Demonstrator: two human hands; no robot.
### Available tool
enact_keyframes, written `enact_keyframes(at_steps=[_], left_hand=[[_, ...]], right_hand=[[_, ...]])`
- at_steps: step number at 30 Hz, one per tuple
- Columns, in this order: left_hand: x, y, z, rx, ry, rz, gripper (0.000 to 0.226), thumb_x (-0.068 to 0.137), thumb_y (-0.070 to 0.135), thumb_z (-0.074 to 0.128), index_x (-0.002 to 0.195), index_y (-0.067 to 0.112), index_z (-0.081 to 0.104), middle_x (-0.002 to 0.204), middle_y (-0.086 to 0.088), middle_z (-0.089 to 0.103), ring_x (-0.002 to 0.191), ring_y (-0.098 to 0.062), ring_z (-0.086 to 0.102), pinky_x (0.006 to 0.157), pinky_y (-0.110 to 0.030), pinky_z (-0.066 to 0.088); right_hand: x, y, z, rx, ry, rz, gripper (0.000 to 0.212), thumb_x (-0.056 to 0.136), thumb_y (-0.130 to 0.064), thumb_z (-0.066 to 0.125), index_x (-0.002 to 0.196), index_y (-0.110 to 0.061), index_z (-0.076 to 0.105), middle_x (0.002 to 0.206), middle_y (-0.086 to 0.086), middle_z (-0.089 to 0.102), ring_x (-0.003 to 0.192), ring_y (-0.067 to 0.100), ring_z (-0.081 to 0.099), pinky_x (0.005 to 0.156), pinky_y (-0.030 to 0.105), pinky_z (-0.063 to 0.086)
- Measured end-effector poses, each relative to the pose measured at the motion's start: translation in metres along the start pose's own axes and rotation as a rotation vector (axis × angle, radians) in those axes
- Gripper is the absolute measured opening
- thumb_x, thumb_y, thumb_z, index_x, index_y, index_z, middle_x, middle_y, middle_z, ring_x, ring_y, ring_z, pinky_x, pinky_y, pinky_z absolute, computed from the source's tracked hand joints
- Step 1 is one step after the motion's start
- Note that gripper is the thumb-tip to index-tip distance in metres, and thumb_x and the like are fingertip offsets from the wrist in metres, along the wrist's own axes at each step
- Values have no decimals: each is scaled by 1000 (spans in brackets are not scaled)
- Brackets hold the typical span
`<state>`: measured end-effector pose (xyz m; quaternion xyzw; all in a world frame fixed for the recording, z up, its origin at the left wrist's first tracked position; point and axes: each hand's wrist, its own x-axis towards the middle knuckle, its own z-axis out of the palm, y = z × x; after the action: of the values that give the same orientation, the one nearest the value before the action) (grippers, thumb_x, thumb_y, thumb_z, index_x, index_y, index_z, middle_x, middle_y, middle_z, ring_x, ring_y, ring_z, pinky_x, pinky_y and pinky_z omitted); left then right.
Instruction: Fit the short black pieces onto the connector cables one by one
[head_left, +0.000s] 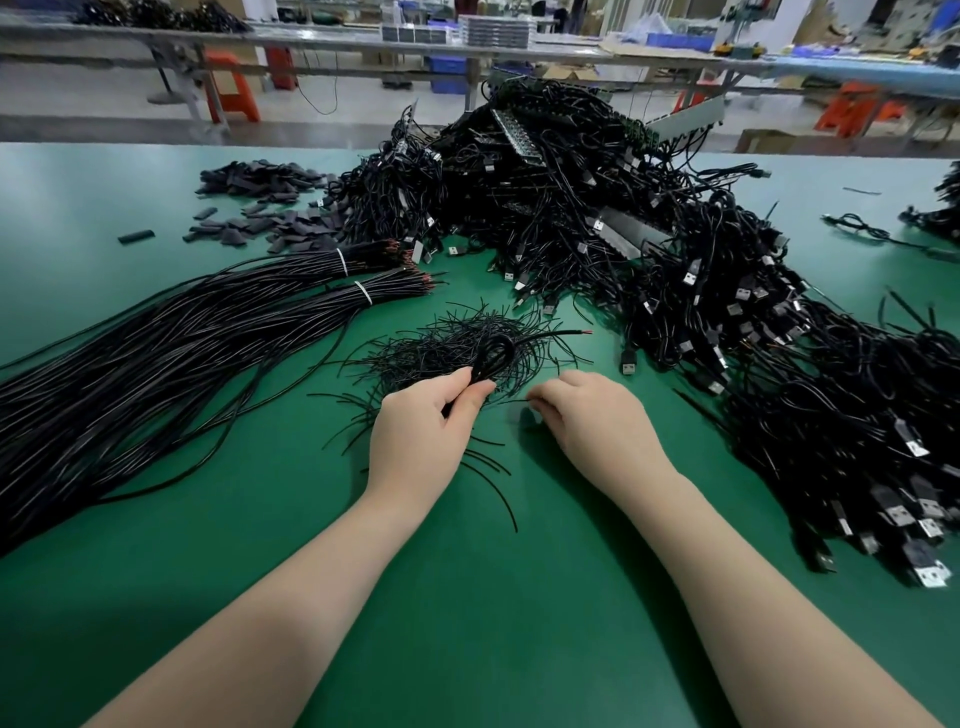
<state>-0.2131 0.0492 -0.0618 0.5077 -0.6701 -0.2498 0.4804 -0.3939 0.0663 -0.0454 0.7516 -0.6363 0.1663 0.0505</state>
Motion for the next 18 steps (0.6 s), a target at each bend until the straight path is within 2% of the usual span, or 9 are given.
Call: enact_keyframes(at_steps=[3,8,10,12,13,15,18], left_hand=[[1,-1,0,0,-9,-8,34,92,39,64,111,11,72,70,-14,70,44,-7,35,53,-44,49],[1,-1,0,-10,-27,-18,36,93,38,64,121,16,69,69,-7,71,40,-5,35,47,-28,38],[1,-1,0,-7,-33,-27,31,92,39,63,114,19,72,72,-9,71,42,-5,35,49,-32,43],[2,-1,0,-10,-40,-28,21,92,40,63,98,22,73,76,-15,71,44,-7,35,54,-40,49],[2,0,-1,-16,-36,-32,24,92,40,63,98,20,74,77,-15,71,45,-11,39,58,-43,51],[3,1,-1,-28,-23,-44,31,92,40,64,110,17,73,78,-14,71,52,-23,53,65,-45,54],[4,1,-1,-44,-23,-35,33,91,41,64,113,17,73,79,-16,70,66,-31,62,69,-47,54]], right_hand=[[1,-1,0,-51,52,2,19,97,-17,50,109,-19,64,87,2,68,82,27,59,67,36,45],[-2,-3,0,7,147,76,17,97,-20,50,106,-19,64,72,5,67,68,32,60,56,37,49],[-3,-4,0,39,216,86,14,96,-22,54,102,-19,66,72,4,68,67,32,61,54,37,49],[-3,-6,0,109,305,50,7,90,-17,65,92,-16,71,81,3,71,75,31,64,57,33,52],[-3,-7,0,130,355,16,3,86,-12,70,88,-12,72,86,3,72,80,30,66,61,33,54],[-1,-8,1,132,419,-50,3,82,-6,73,85,-8,73,89,6,73,84,29,68,69,34,54],[2,-7,4,70,461,-117,10,78,2,74,85,-5,73,76,8,70,72,32,65,61,37,53]])
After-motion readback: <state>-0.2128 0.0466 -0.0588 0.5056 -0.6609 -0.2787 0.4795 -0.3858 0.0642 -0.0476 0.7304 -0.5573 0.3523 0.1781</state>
